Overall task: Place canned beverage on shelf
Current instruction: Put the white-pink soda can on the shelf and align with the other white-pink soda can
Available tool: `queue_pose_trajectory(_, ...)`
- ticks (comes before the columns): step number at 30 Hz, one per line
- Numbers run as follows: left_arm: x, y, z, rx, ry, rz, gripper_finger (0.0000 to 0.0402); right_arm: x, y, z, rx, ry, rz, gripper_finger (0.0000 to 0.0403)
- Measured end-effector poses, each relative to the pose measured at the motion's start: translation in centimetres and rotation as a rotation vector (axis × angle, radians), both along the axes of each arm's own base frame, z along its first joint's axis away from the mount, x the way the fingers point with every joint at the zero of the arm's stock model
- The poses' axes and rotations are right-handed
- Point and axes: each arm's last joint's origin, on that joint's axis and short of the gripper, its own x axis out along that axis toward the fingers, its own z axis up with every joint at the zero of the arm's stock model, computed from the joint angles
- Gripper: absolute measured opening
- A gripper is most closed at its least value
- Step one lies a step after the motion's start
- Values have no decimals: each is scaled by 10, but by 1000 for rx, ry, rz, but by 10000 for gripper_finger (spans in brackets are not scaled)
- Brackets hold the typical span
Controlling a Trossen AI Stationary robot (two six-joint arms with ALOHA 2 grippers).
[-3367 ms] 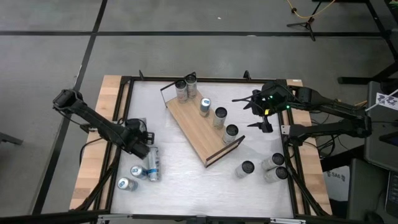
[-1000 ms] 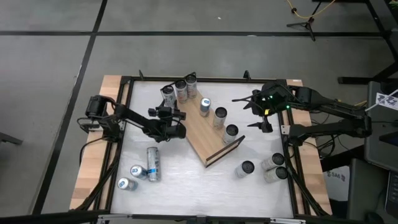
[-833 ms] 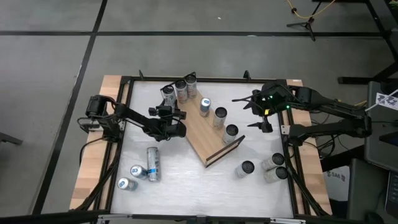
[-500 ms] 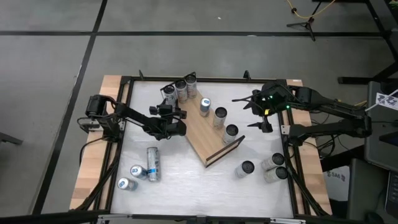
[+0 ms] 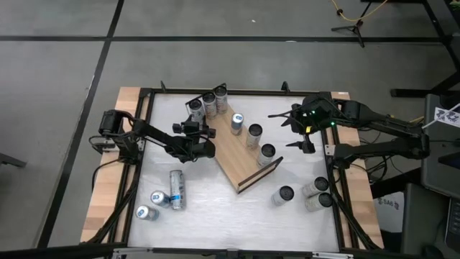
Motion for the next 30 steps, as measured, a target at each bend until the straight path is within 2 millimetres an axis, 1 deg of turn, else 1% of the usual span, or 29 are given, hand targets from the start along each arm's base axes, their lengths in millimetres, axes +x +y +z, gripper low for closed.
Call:
queue_pose_trajectory(6,0,0,0,-2,0,-2,243,0,0,0,0,0,0,379)
queue_pose_trajectory(9,0,0,0,-5,1,-4,261,0,0,0,0,0,0,379)
queue_pose_trajectory(14,0,0,-2,-27,3,-19,303,0,0,0,0,0,-1,379)
queue_pose_trajectory(18,0,0,-2,-35,4,-25,322,0,0,0,0,0,0,379)
queue_pose_trajectory(30,0,-6,-1,-15,62,-42,327,0,0,0,0,0,0,379)
